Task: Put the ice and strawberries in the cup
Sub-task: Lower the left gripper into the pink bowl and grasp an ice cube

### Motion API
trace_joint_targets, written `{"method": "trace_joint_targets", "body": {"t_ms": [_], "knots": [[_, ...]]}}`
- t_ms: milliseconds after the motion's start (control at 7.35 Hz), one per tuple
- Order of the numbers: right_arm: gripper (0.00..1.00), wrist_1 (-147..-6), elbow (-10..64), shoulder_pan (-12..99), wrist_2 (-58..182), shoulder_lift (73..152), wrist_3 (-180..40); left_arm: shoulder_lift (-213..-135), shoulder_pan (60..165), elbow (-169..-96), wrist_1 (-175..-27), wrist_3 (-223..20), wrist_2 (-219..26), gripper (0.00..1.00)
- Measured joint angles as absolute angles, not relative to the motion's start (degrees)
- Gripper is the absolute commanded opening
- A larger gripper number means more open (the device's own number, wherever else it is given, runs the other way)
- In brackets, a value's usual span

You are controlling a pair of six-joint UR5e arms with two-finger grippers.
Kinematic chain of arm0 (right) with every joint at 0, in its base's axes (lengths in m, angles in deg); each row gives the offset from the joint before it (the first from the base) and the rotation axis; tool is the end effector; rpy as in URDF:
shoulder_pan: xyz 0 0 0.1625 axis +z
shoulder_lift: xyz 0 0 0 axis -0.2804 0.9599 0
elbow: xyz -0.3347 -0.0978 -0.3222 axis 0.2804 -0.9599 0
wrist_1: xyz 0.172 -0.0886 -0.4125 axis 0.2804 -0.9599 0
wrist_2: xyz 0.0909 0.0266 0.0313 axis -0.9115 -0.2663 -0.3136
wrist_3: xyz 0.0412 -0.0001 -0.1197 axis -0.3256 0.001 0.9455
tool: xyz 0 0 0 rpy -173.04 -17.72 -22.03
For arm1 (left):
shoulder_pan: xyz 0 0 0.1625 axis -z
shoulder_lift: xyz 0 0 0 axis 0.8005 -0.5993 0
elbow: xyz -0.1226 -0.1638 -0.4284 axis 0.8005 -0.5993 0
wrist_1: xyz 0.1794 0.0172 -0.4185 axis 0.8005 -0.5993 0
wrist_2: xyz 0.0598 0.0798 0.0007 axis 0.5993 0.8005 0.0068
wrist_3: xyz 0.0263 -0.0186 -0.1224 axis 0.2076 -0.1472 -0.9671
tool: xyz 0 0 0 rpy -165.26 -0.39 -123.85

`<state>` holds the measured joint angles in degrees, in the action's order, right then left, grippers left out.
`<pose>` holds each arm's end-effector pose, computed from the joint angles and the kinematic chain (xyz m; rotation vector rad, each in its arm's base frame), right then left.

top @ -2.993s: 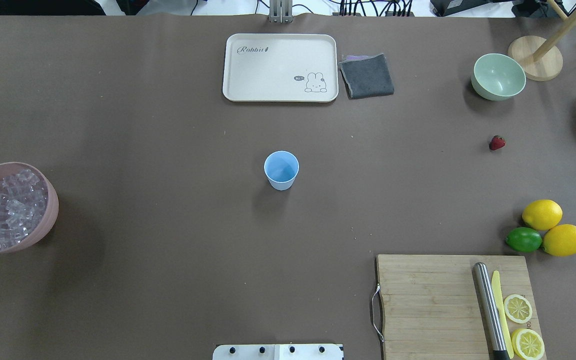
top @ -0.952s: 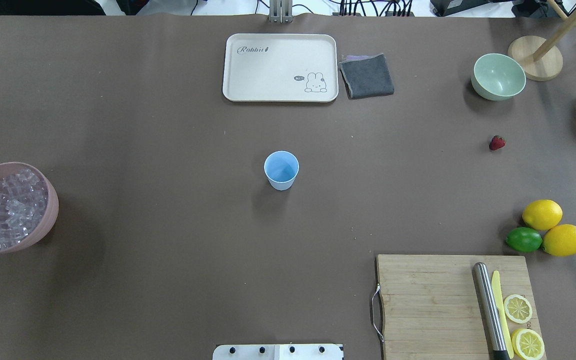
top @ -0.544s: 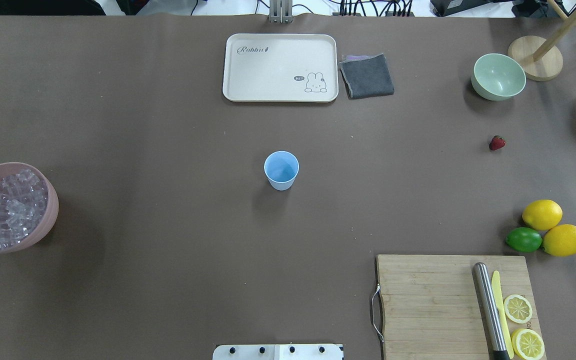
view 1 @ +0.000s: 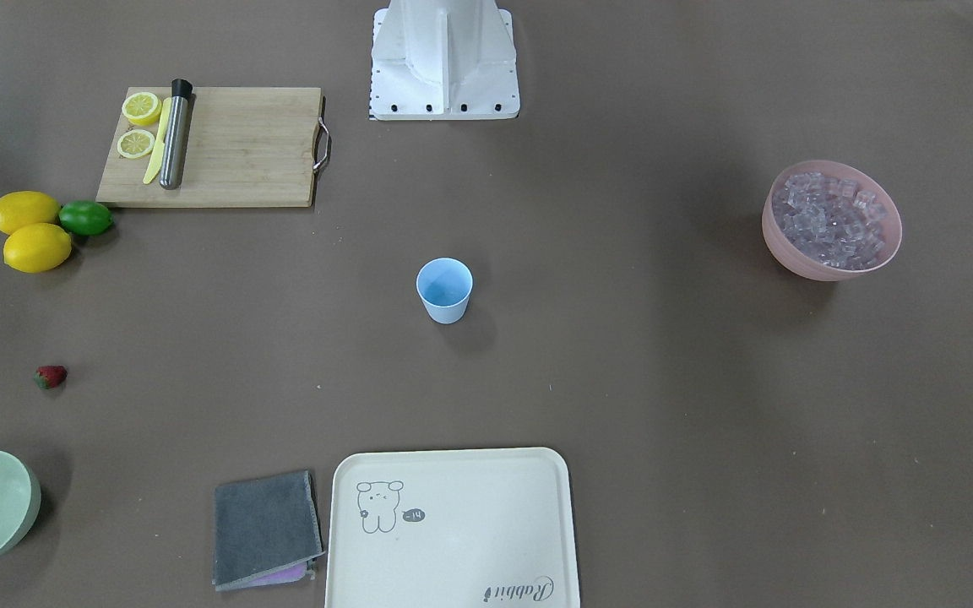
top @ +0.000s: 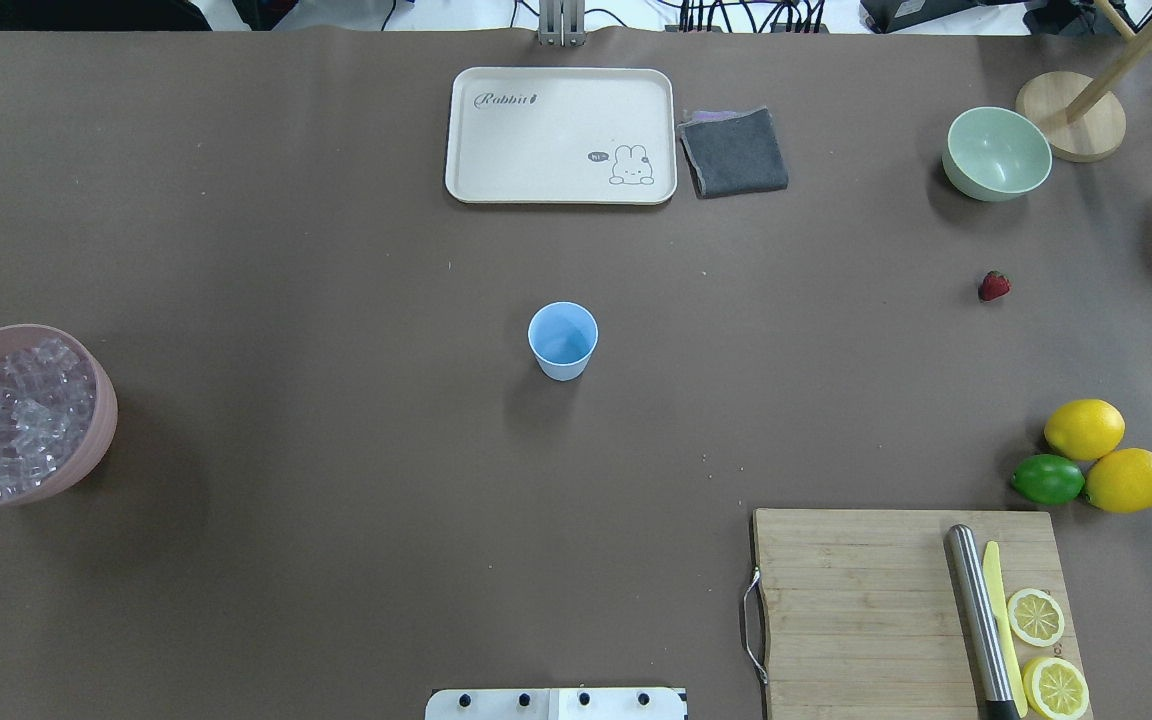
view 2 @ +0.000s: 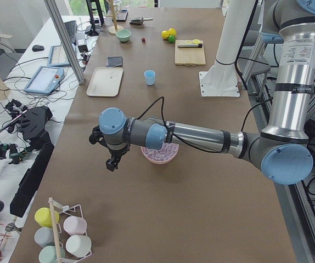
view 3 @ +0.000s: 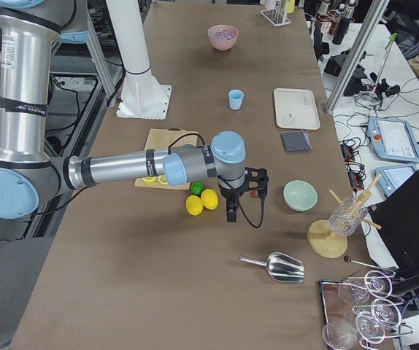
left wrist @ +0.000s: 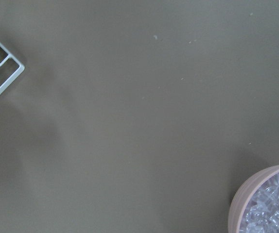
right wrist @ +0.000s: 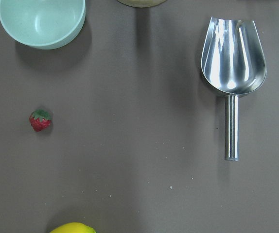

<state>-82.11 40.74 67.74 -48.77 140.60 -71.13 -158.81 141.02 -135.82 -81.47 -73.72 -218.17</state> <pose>-0.0048 -0.4891 0.6254 0.1117 -0.7928 0.0824 -0.0104 -0.5844 0.6182 0.3435 0.8938 0.3741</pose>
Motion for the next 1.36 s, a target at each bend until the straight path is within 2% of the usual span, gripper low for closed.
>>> {"method": "trace_joint_targets", "body": {"t_ms": [272,680,1360], "knots": [[1.00,-80.7,40.7,67.7,-48.8,141.0,-71.2,-157.8,137.7,-137.6,-91.1,-87.0,-220.6,0.99],[1.00,-80.4,40.7,67.7,-48.9,141.2,-71.1,-150.8,126.5,-141.2,-109.9,-117.4,-210.3,0.99],[1.00,-80.4,40.7,67.6,-48.9,141.4,-71.1,-142.2,109.9,-148.6,-114.2,-128.6,-192.4,0.98]]}}
